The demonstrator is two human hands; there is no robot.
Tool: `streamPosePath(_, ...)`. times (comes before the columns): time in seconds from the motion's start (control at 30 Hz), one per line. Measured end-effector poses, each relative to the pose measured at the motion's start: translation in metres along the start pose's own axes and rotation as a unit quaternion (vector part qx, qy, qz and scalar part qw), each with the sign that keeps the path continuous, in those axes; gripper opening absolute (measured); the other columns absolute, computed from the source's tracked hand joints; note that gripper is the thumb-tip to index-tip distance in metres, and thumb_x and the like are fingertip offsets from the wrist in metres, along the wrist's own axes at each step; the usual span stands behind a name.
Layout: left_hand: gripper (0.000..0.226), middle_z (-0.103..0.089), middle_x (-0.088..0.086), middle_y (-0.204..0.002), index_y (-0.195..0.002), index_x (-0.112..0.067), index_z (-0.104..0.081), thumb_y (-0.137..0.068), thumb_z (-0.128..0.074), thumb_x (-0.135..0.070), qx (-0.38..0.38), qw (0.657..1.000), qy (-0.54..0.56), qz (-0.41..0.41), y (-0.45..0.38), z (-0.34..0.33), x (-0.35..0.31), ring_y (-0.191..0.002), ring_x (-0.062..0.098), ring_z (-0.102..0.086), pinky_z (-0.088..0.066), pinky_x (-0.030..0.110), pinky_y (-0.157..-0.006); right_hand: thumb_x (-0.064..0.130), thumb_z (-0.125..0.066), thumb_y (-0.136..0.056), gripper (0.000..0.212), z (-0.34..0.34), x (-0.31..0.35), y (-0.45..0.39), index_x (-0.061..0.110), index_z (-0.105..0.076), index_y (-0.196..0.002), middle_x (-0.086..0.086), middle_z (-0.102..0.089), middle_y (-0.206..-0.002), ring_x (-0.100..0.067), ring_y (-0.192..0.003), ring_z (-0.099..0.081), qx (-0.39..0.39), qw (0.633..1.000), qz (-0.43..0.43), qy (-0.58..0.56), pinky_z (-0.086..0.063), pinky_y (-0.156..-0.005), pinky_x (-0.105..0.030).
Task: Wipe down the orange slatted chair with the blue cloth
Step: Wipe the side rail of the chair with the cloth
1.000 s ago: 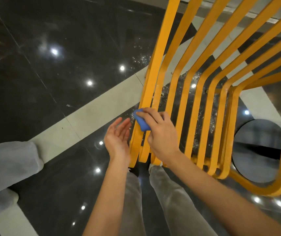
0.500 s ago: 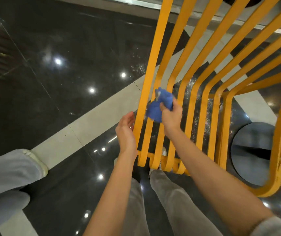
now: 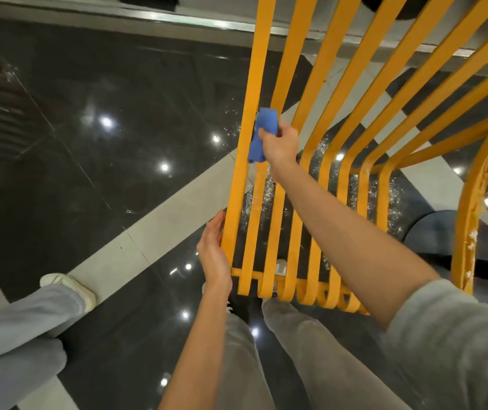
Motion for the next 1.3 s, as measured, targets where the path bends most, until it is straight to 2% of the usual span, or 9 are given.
streamPosePath(0.1, 0.032, -0.076, -0.005, -0.099, -0.118, -0.013, -0.069, -0.104, -0.041, -0.021, -0.011, 0.999, -0.044, -0.022, -0.001, 0.0, 0.006, -0.094, 0.008, -0.071, -0.052, 0.011, -0.069, 0.005, -0.061, -0.093, 0.02, 0.011, -0.025, 0.042, 0.007, -0.061, -0.112, -0.005, -0.06, -0.094, -0.011, -0.082, -0.056, 0.023, 0.999, -0.001, 0.027, -0.048, -0.066, -0.02)
streamPosePath(0.27, 0.033, -0.075, 0.001, -0.104, -0.115, -0.016, -0.07, -0.103, -0.041, -0.025, -0.016, 0.998, -0.065, -0.011, -0.005, -0.004, 0.008, -0.1, 0.018, -0.071, -0.055, 0.03, -0.082, 0.005, -0.064, -0.09, 0.021, 0.029, -0.078, 0.086, 0.007, -0.062, -0.111, -0.01, -0.065, -0.102, -0.029, -0.097, -0.064, 0.118, 0.984, -0.128, 0.04, -0.055, -0.069, -0.036)
streamPosePath(0.4, 0.031, -0.075, 0.003, -0.101, -0.113, -0.016, -0.071, -0.101, -0.046, -0.028, -0.012, 0.998, -0.059, 0.021, -0.005, -0.002, 0.004, -0.1, 0.021, -0.07, -0.053, 0.031, -0.082, 0.002, -0.06, -0.09, 0.012, 0.017, -0.018, 0.019, 0.013, -0.058, -0.096, -0.012, -0.061, -0.096, -0.031, -0.093, -0.062, 0.067, 0.994, -0.081, -0.013, -0.052, -0.072, -0.045)
streamPosePath(0.57, 0.033, -0.069, 0.019, -0.112, -0.114, -0.009, -0.07, -0.095, -0.054, -0.031, 0.02, 0.997, -0.045, 0.062, -0.013, 0.004, -0.003, -0.108, 0.036, -0.066, -0.048, 0.056, -0.1, 0.005, -0.062, -0.091, 0.013, 0.014, 0.06, -0.048, 0.014, -0.06, -0.101, -0.012, -0.064, -0.099, -0.031, -0.095, -0.065, -0.005, 0.998, 0.026, -0.064, -0.057, -0.076, -0.045)
streamPosePath(0.8, 0.031, -0.072, -0.007, -0.102, -0.113, -0.025, -0.069, -0.102, -0.041, -0.032, 0.073, 0.983, -0.162, 0.041, -0.035, -0.022, -0.03, -0.099, 0.008, -0.067, -0.049, 0.045, -0.1, -0.007, -0.055, -0.089, 0.02, 0.013, 0.026, -0.021, -0.011, -0.06, -0.108, -0.034, -0.062, -0.104, -0.044, -0.092, -0.061, -0.017, 1.0, -0.001, 0.016, -0.051, -0.083, -0.063)
streamPosePath(1.0, 0.039, -0.069, -0.02, -0.107, -0.131, -0.022, -0.061, -0.104, -0.038, -0.039, 0.167, 0.971, -0.171, -0.002, -0.076, -0.08, -0.088, -0.097, -0.009, -0.062, -0.044, 0.021, -0.091, -0.001, -0.059, -0.087, 0.021, 0.004, 0.104, -0.045, 0.015, -0.066, -0.1, 0.002, -0.067, -0.086, -0.016, -0.088, -0.065, -0.122, 0.979, 0.149, -0.059, -0.057, -0.076, -0.035)
streamPosePath(1.1, 0.044, -0.056, -0.004, -0.139, -0.141, -0.018, -0.051, -0.106, -0.034, -0.037, 0.182, 0.968, -0.171, -0.03, -0.092, -0.11, -0.119, -0.121, 0.003, -0.05, -0.037, 0.029, -0.107, -0.005, -0.059, -0.089, 0.017, 0.0, 0.077, -0.024, 0.011, -0.064, -0.095, 0.005, -0.061, -0.075, 0.005, -0.069, -0.058, -0.107, 0.985, 0.128, -0.045, -0.049, -0.064, -0.018)
streamPosePath(1.17, 0.046, -0.056, -0.001, -0.138, -0.138, -0.018, -0.053, -0.105, -0.031, -0.042, 0.2, 0.963, -0.175, -0.049, -0.099, -0.128, -0.138, -0.119, 0.004, -0.052, -0.039, 0.028, -0.107, -0.01, -0.057, -0.087, 0.022, -0.002, 0.068, -0.017, 0.012, -0.062, -0.083, 0.006, -0.056, -0.067, 0.009, -0.057, -0.052, -0.097, 0.989, 0.104, -0.035, -0.043, -0.057, -0.013)
streamPosePath(1.3, 0.073, -0.045, -0.002, -0.15, -0.144, -0.031, -0.046, -0.087, -0.026, -0.072, 0.215, 0.955, -0.197, -0.049, -0.112, -0.149, -0.154, -0.138, 0.014, -0.041, -0.031, 0.045, -0.117, 0.001, -0.061, -0.089, 0.014, 0.002, 0.117, -0.042, 0.014, -0.065, -0.093, 0.008, -0.063, -0.076, -0.002, -0.074, -0.061, -0.143, 0.977, 0.147, -0.065, -0.05, -0.064, -0.018)
Point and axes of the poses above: each hand's wrist, its own y-axis away from the middle knuckle, its own z-axis out of the back of the hand, x = y × z, the point moved 1 cm from there along -y, towards the middle knuckle
